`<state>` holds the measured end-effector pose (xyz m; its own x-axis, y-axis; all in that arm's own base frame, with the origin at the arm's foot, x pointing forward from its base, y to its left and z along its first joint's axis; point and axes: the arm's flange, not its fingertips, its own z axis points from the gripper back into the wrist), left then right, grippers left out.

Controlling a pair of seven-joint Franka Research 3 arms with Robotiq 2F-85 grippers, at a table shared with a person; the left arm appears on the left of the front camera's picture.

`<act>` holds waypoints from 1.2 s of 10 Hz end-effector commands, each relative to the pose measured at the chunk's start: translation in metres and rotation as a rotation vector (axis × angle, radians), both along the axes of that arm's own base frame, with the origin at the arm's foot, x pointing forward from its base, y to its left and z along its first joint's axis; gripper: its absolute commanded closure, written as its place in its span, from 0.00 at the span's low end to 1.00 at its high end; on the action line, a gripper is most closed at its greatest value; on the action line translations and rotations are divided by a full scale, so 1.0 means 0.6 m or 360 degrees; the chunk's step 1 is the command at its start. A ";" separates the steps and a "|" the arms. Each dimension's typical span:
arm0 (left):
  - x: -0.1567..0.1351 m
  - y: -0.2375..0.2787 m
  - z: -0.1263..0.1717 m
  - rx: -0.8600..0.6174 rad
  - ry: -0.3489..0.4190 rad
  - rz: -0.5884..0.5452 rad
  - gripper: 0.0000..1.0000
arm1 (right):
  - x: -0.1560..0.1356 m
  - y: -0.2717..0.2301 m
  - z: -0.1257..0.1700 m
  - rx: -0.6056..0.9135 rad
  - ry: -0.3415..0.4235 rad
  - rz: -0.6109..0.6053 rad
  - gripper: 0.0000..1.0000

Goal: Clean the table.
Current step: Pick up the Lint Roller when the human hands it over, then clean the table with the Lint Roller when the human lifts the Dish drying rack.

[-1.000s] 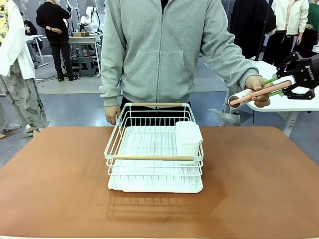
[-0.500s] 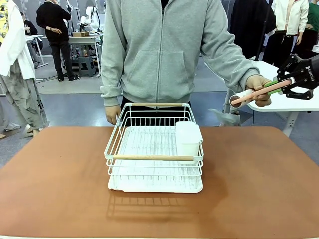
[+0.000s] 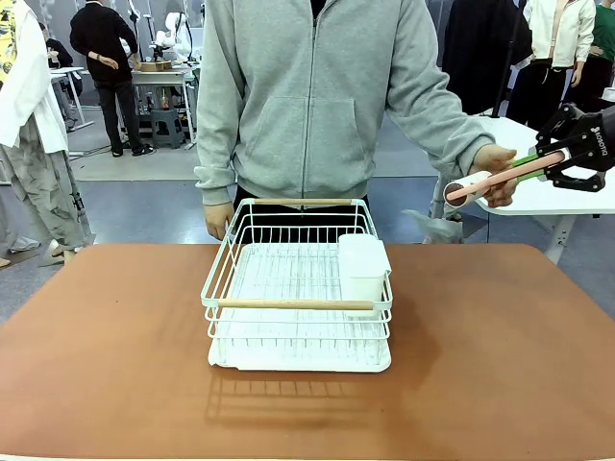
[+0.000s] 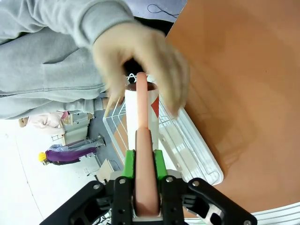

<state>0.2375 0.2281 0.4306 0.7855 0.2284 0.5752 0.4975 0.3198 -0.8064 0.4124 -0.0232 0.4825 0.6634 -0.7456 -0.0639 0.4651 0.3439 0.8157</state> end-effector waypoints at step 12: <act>-0.005 0.002 0.001 -0.0009 -0.0010 -0.0004 0.00 | 0.000 0.003 0.000 -0.0008 0.0002 0.0010 0.99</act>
<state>0.2375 0.2281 0.4306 0.7855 0.2284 0.5752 0.4975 0.3198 -0.8064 0.4127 -0.0231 0.4816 0.6636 -0.7453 -0.0652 0.4667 0.3443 0.8146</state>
